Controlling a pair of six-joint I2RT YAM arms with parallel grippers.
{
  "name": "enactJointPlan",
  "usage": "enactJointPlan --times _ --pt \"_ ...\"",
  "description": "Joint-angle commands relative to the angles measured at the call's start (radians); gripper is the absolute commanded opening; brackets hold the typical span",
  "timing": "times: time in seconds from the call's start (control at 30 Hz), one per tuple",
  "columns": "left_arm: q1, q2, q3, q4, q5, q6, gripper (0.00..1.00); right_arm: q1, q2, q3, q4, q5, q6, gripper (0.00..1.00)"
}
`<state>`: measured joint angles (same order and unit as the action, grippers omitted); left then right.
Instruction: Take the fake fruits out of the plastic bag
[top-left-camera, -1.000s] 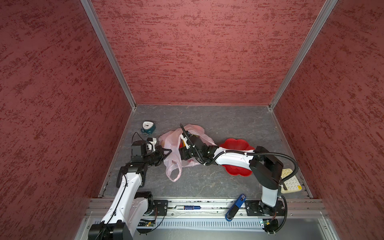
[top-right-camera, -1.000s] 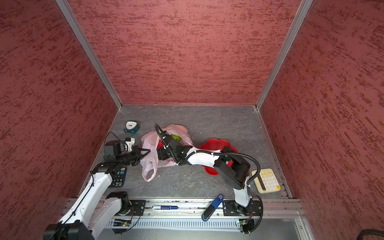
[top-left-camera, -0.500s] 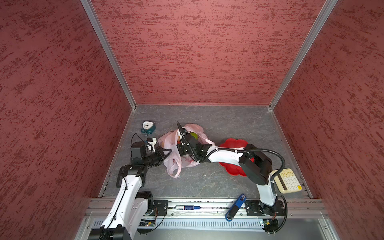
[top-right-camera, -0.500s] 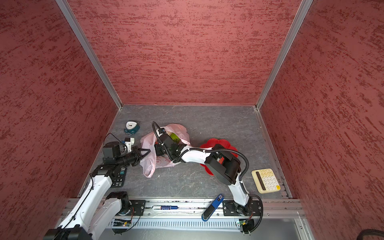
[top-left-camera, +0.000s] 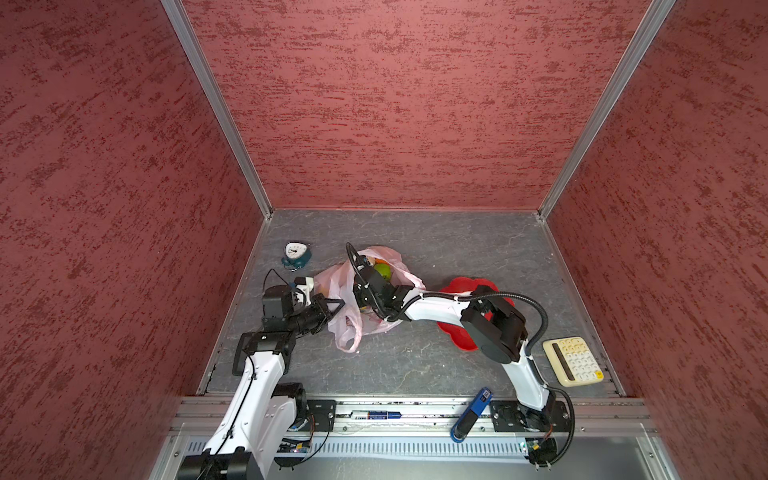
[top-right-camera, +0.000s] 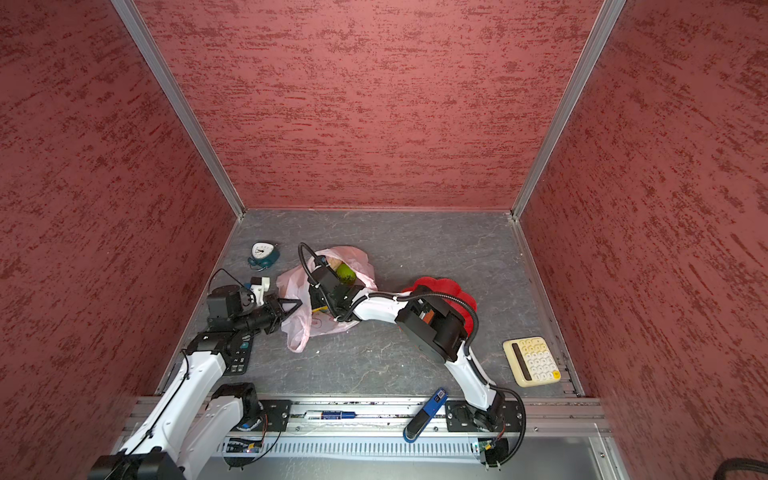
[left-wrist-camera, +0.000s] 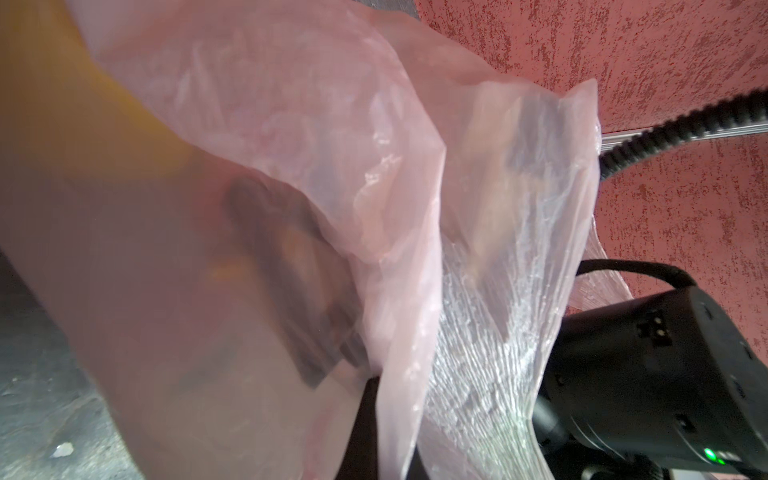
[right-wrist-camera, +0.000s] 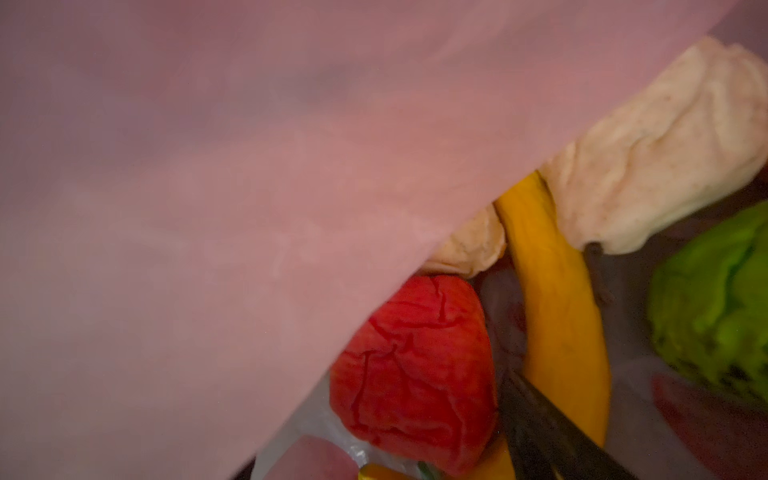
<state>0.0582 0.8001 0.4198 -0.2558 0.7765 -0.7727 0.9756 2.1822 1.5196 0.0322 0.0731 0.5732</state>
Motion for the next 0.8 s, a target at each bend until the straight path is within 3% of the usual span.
enactJointPlan --times 0.0,0.23,0.37,0.77 --pt "0.01 0.004 -0.013 0.039 0.024 -0.004 0.04 -0.006 0.03 0.04 -0.029 0.029 0.017 0.88" --pt "0.01 0.008 -0.019 0.047 0.029 -0.007 0.04 -0.012 0.045 0.046 -0.017 0.038 0.027 0.87" --pt "0.01 0.007 -0.024 0.05 0.028 -0.009 0.04 -0.017 0.048 0.046 -0.004 0.039 0.027 0.81" --pt "0.02 0.034 -0.023 0.122 0.004 -0.038 0.05 -0.022 -0.036 -0.035 0.038 0.032 0.004 0.38"
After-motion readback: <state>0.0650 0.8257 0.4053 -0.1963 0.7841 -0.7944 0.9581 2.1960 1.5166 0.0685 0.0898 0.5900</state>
